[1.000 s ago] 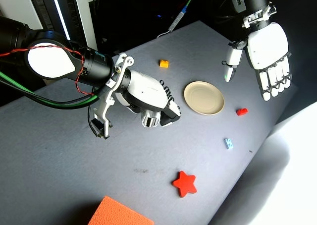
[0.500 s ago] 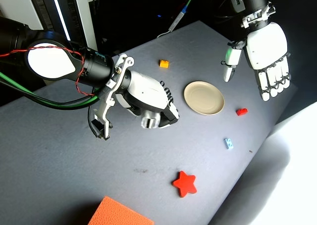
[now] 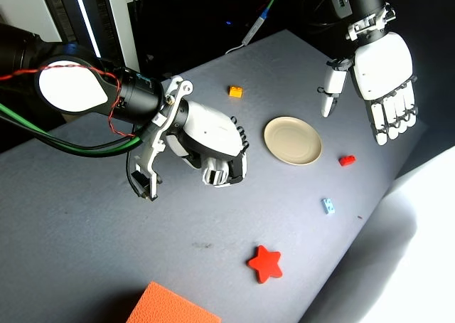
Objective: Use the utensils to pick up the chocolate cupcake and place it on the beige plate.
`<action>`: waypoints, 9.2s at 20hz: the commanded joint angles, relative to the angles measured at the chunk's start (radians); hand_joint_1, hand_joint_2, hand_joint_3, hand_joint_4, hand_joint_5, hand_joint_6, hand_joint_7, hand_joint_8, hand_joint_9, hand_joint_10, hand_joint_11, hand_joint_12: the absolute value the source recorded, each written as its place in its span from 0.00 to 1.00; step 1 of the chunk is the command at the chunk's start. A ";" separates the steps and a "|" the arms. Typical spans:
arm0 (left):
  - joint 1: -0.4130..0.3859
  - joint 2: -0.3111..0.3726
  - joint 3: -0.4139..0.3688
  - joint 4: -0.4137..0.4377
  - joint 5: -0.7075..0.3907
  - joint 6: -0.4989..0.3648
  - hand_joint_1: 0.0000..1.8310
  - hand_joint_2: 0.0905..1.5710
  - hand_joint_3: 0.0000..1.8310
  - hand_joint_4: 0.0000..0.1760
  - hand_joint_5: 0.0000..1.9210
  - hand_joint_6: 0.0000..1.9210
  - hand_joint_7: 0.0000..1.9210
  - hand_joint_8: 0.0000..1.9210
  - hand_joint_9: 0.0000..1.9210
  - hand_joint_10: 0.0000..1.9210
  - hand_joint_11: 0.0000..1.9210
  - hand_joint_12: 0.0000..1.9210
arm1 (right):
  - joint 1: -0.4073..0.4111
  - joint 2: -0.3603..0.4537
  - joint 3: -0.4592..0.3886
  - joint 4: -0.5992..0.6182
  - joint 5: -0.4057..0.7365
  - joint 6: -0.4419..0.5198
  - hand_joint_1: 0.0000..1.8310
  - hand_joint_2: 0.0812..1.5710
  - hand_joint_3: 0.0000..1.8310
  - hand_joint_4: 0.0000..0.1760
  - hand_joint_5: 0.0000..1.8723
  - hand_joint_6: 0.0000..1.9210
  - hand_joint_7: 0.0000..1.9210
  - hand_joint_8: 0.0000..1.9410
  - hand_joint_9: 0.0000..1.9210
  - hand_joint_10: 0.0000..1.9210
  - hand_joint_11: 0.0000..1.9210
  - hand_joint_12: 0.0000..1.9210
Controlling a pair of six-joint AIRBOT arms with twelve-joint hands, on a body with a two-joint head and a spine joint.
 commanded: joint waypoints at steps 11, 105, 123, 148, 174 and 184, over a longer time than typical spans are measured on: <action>-0.012 0.004 0.002 0.062 -0.027 0.005 0.17 0.71 0.00 0.00 0.00 0.00 0.00 0.00 0.00 0.00 0.00 0.00 | 0.069 -0.036 0.090 0.094 0.083 0.004 0.75 0.72 0.00 0.00 0.48 0.44 0.48 0.62 0.43 0.77 0.39 0.89; -0.008 -0.027 0.010 0.057 -0.035 0.005 0.16 0.70 0.00 0.00 0.00 0.00 0.00 0.00 0.00 0.00 0.00 0.00 | 0.085 -0.527 0.674 0.158 0.177 -0.138 0.59 0.79 0.00 0.00 0.38 0.72 0.28 0.59 0.26 0.73 0.25 0.91; -0.007 -0.027 0.009 0.057 -0.035 0.005 0.17 0.70 0.00 0.00 0.00 0.00 0.00 0.00 0.01 0.00 0.01 0.00 | 0.064 -0.184 0.328 0.159 0.193 -0.134 0.62 0.79 0.00 0.00 0.37 0.69 0.37 0.72 0.26 0.73 0.23 0.94; -0.006 -0.025 0.010 0.057 -0.036 0.006 0.17 0.70 0.00 0.00 0.00 0.00 0.00 0.00 0.01 0.00 0.00 0.01 | -0.198 -0.147 0.278 0.386 0.400 -0.354 0.59 0.78 0.00 0.00 0.39 0.70 0.35 0.46 0.31 0.67 0.28 0.86; -0.011 -0.012 -0.011 0.057 -0.037 0.007 0.18 0.69 0.00 0.00 0.01 0.00 0.01 0.00 0.01 0.00 0.00 0.00 | -0.035 0.148 -0.018 0.402 0.304 -0.382 0.23 0.58 0.00 0.00 0.03 0.00 0.06 0.00 0.07 0.00 0.00 0.35; -0.021 -0.009 -0.017 0.056 -0.036 0.007 0.18 0.69 0.00 0.00 0.04 0.00 0.06 0.00 0.06 0.00 0.02 0.02 | 0.096 0.459 -0.209 0.469 0.190 -0.379 0.13 0.57 0.00 0.00 0.02 0.00 0.05 0.00 0.04 0.00 0.00 0.34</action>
